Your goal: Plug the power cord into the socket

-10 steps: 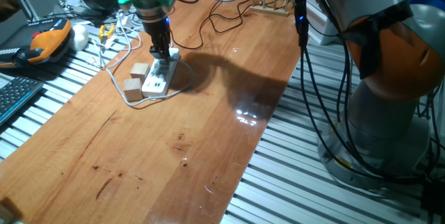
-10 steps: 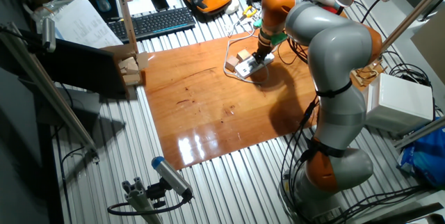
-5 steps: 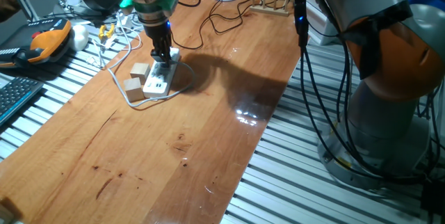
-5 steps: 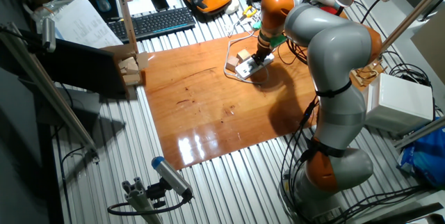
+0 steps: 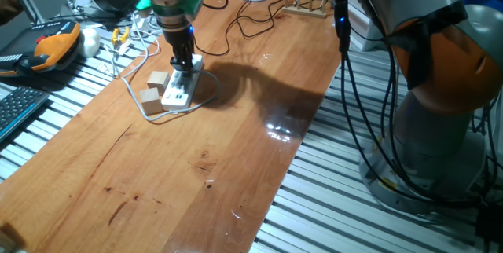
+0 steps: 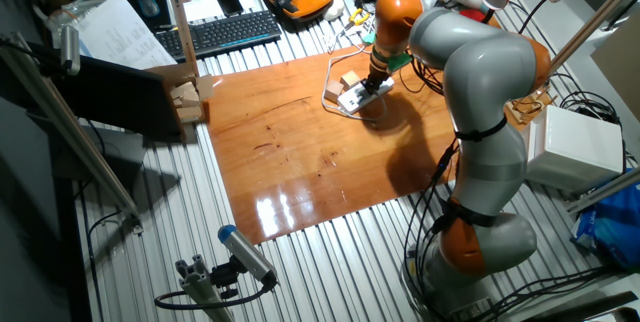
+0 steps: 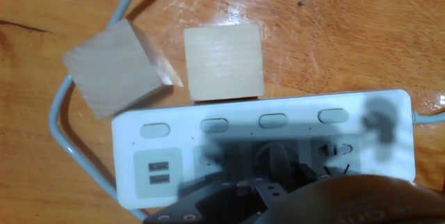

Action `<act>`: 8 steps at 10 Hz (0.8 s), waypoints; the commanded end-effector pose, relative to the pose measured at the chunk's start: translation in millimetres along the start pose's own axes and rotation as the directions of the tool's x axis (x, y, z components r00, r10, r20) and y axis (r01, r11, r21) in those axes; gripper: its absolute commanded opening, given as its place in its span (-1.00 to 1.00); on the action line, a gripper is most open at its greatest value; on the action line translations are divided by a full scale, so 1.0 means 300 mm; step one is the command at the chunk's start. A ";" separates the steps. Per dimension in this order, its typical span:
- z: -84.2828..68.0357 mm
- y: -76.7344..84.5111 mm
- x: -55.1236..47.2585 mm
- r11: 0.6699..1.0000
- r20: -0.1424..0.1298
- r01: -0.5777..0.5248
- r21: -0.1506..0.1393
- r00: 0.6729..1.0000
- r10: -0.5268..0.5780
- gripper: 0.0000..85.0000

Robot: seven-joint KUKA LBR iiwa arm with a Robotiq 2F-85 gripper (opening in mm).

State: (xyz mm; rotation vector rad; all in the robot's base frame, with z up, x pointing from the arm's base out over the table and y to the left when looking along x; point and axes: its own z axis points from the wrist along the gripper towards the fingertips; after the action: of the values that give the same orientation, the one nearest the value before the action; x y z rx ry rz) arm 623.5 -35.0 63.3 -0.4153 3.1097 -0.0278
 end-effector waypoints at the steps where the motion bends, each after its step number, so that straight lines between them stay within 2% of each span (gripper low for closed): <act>1: 0.003 0.002 0.000 1.000 -0.007 0.000 -0.002 1.000 0.000 -1.00; 2: 0.002 0.001 -0.001 1.000 -0.013 0.002 0.001 1.000 -0.002 -1.00; 5: -0.005 0.001 -0.003 1.000 -0.014 -0.027 -0.008 1.000 0.027 0.20; 6: -0.006 -0.001 -0.004 0.999 -0.008 -0.043 -0.019 0.999 0.042 0.20; 7: -0.008 -0.001 -0.005 0.998 -0.005 -0.050 -0.026 0.999 0.050 0.60; 8: -0.023 0.003 -0.007 0.997 -0.010 -0.058 -0.051 0.998 0.057 0.60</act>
State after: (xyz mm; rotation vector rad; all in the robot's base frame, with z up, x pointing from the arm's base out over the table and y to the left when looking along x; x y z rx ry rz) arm 624.7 -32.1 72.1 -0.3238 3.1359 0.0541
